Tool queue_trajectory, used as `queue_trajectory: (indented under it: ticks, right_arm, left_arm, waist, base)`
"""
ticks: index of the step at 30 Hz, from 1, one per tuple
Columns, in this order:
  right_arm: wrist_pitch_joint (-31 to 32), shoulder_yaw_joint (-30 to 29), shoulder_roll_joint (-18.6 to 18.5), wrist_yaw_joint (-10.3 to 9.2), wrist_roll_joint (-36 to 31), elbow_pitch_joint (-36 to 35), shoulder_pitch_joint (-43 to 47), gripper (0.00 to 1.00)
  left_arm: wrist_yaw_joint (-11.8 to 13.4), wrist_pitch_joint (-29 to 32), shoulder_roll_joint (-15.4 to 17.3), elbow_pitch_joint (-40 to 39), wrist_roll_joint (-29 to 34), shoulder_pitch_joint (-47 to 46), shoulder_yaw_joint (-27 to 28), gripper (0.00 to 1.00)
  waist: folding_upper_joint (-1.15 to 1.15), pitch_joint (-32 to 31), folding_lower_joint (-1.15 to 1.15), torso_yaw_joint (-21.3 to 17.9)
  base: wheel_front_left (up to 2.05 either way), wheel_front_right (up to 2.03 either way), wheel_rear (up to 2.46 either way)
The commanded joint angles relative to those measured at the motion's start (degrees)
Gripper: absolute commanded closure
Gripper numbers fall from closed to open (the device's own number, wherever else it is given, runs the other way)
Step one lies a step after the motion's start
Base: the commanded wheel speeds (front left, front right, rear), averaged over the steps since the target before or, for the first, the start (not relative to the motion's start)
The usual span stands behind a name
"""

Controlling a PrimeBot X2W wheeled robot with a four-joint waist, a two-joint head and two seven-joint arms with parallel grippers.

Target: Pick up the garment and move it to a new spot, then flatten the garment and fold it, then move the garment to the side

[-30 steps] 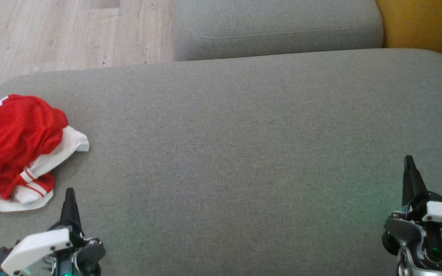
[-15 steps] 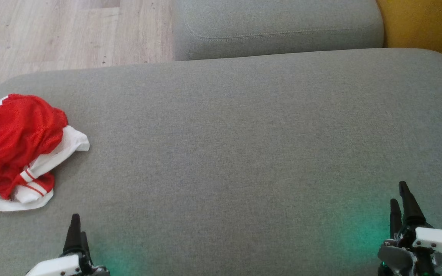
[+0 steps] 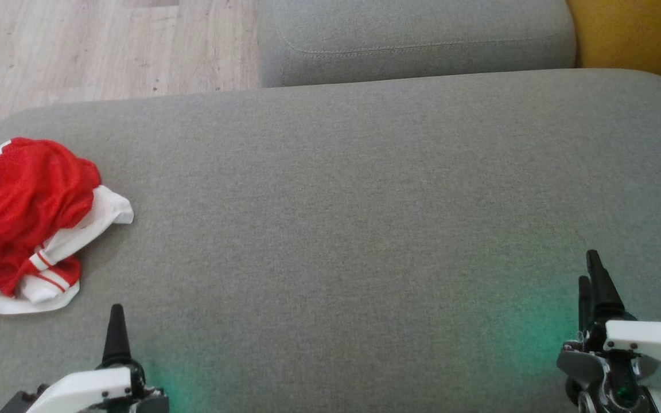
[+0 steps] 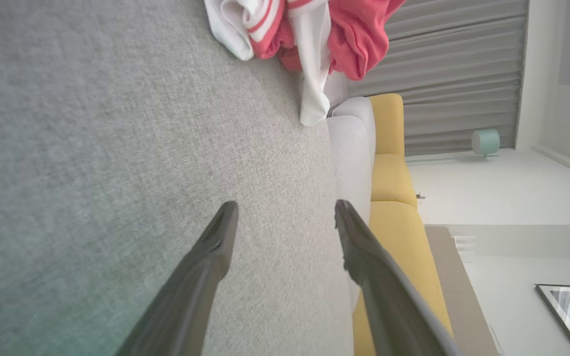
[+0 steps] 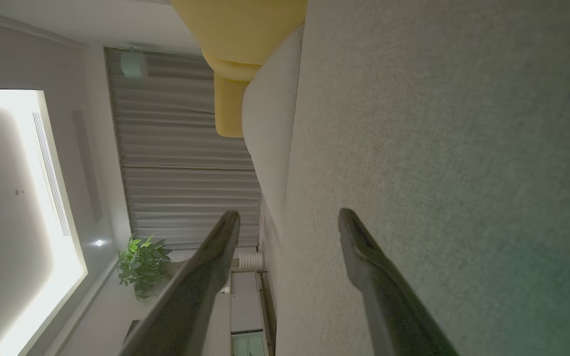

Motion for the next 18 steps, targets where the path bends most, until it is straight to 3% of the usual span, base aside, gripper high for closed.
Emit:
queue_trajectory:
  ticks: [1, 18]
  right_arm:
    - [-0.76, 0.62, -1.55, 0.07, -1.47, -1.47, -3.15, 0.0]
    - [-3.63, 3.96, -2.74, 0.1, -14.43, 0.39, -7.01, 0.0]
  left_arm:
    - [-0.08, -0.73, 1.16, -1.09, 1.88, -3.11, 0.18, 0.0]
    - [0.17, -3.59, 1.63, 0.7, 17.96, -6.05, -0.63, 0.0]
  waist:
    - [0.0, 0.04, 0.0, 0.03]
    - [0.0, 0.81, 0.0, 0.51]
  base:
    - [0.0, 0.0, 0.0]
    - [0.0, 0.0, 0.0]
